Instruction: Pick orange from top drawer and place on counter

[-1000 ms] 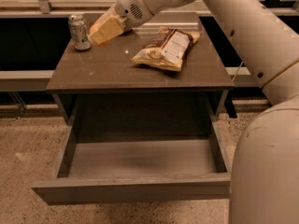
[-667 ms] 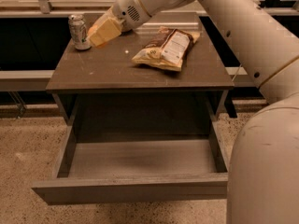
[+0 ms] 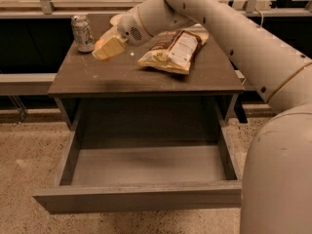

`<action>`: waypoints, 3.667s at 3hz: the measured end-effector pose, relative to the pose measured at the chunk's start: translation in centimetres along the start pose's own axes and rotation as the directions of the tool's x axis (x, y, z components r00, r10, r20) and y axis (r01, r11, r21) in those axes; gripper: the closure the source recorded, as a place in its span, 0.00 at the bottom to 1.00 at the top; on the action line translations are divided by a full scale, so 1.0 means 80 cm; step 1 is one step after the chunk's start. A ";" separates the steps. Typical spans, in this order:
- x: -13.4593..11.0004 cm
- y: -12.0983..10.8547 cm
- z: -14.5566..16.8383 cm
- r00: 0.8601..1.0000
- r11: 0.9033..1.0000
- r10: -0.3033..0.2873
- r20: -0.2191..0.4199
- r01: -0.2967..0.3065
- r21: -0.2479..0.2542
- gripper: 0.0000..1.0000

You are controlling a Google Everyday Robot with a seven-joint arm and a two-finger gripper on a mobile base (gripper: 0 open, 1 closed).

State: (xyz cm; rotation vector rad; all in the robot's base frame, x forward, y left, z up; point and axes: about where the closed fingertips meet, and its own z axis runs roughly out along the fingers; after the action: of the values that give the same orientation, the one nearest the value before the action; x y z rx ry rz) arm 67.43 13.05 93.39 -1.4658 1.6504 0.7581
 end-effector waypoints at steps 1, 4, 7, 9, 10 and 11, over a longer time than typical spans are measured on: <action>0.020 -0.009 0.023 1.000 1.000 0.009 0.000 -0.009 0.004 1.00; 0.055 -0.021 0.057 0.999 0.999 0.030 -0.012 -0.030 0.012 0.83; 0.082 -0.020 0.077 0.997 0.998 0.061 -0.042 -0.061 -0.003 0.06; 0.076 -0.018 0.075 0.998 0.999 0.049 -0.039 -0.050 -0.020 0.00; 0.061 -0.019 0.047 0.999 1.000 0.005 -0.045 -0.005 -0.003 0.00; 0.041 -0.017 -0.004 0.998 0.997 -0.062 -0.025 0.063 0.034 0.00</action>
Offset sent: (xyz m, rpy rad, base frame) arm 0.0242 0.0080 -0.0526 0.0022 0.0155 -0.0242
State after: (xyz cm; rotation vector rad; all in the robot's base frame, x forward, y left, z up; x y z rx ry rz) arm 68.62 10.87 90.82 -1.5001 1.6196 0.6760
